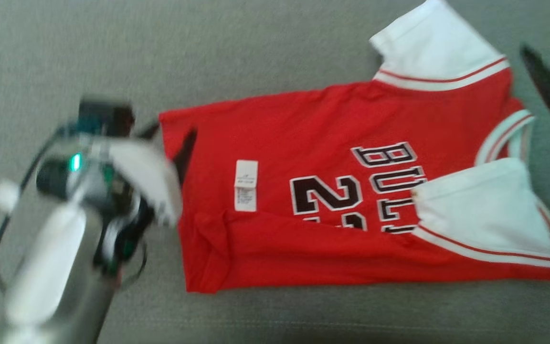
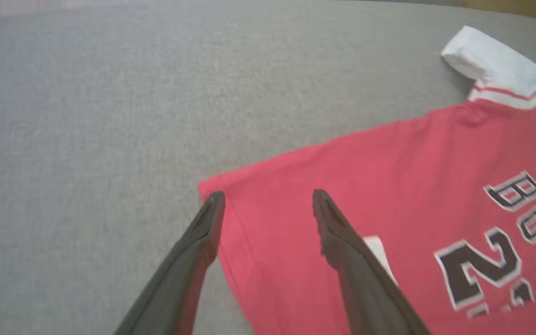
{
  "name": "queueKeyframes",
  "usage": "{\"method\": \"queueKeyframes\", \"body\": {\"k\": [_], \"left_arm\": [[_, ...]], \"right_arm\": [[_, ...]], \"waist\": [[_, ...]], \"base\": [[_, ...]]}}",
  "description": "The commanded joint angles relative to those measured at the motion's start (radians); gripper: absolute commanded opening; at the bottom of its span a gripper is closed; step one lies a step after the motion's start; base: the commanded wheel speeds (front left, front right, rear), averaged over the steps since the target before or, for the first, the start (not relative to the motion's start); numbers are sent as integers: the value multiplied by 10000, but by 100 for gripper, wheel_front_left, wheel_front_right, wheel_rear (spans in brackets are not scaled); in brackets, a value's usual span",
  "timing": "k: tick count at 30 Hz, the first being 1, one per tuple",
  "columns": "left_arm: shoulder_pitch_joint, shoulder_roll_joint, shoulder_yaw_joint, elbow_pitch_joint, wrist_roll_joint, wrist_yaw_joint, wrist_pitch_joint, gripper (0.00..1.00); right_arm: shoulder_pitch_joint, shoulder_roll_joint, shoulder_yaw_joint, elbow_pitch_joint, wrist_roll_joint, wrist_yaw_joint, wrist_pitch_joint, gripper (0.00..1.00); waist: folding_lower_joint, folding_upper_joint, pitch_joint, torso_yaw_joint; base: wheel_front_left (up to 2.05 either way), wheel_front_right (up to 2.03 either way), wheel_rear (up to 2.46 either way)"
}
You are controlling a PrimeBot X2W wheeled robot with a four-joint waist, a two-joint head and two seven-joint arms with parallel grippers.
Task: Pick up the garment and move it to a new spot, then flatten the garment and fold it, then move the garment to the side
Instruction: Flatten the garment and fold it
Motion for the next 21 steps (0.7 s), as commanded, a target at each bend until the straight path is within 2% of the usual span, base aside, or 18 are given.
{"method": "queueKeyframes", "body": {"k": [1,2,7,12,16,21], "left_arm": [[-744,-13,336,138,126,61,-59,100],[-744,-13,336,138,126,61,-59,100],[-1971,-726,-221,1616,286,-174,-213,100],[-2403,-967,-589,2174,307,-455,-180,100],[-2561,-1024,-700,2375,245,-587,-132,100],[-2675,-891,-712,2595,204,-674,-37,100]], "right_arm": [[-620,-246,433,150,-252,75,-170,100],[-620,-246,433,150,-252,75,-170,100],[-2520,-102,1080,2549,-996,75,-1074,100],[-3608,113,1321,4433,-1326,75,-1533,100],[-4066,221,1587,5418,-1353,75,-1590,100],[-4411,367,1962,5986,-943,75,-1398,100]], "waist": [[0,0,874,698],[0,0,874,698],[0,0,1426,1227],[0,0,1760,1510],[0,0,1817,1496],[0,0,1821,1301]], "base": [[0,0,0],[0,0,0],[0,0,0],[0,0,0],[0,0,0],[0,0,0]]}}
